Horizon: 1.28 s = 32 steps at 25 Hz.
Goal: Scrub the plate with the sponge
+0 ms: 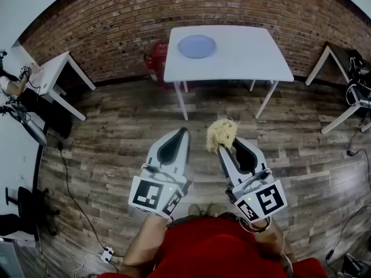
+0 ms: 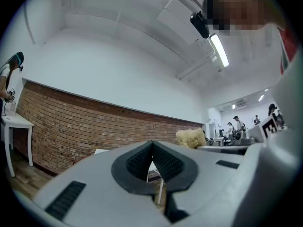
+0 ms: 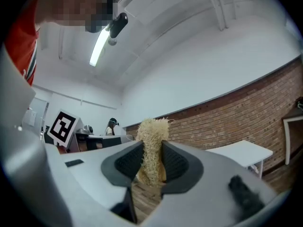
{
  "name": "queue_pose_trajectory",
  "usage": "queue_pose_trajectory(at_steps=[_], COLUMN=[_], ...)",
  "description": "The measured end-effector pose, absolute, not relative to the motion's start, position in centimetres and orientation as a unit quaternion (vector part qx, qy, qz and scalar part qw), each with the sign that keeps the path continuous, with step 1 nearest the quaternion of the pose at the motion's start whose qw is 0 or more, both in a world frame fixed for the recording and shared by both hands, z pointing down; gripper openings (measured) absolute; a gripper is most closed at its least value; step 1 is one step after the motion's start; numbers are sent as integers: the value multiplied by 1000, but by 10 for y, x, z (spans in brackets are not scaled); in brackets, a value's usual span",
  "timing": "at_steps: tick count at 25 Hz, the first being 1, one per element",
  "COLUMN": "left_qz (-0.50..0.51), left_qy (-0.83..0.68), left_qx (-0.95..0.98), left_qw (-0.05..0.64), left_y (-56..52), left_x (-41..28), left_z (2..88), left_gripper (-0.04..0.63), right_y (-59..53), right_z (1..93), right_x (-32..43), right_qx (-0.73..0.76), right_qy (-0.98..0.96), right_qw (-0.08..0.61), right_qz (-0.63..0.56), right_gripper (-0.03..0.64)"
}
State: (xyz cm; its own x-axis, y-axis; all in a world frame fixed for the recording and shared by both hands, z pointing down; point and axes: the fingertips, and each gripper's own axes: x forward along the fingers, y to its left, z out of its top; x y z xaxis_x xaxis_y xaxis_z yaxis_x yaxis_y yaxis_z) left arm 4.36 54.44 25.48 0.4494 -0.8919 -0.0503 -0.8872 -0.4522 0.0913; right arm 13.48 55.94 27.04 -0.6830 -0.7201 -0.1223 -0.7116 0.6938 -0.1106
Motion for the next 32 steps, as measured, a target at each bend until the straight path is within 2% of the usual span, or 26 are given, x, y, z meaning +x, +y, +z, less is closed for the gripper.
queue_pose_trajectory(at_steps=[8,18,32], left_qz=[-36,-36,-52], left_qy=[-542,-561,-563], left_qx=[839,827,825], left_qw=[13,8,-9], left_y=[537,518,397], left_x=[56,63,10], left_z=[247,248,254], left_gripper=[14,14,14], right_y=[549,528,411], right_z=[260,265,269], right_x=[157,173,128], right_qx=[-372,-368,-392], right_qy=[921,923,916], right_qw=[109,107,81], right_qz=[-36,-36,-13], right_gripper=[120,120,120])
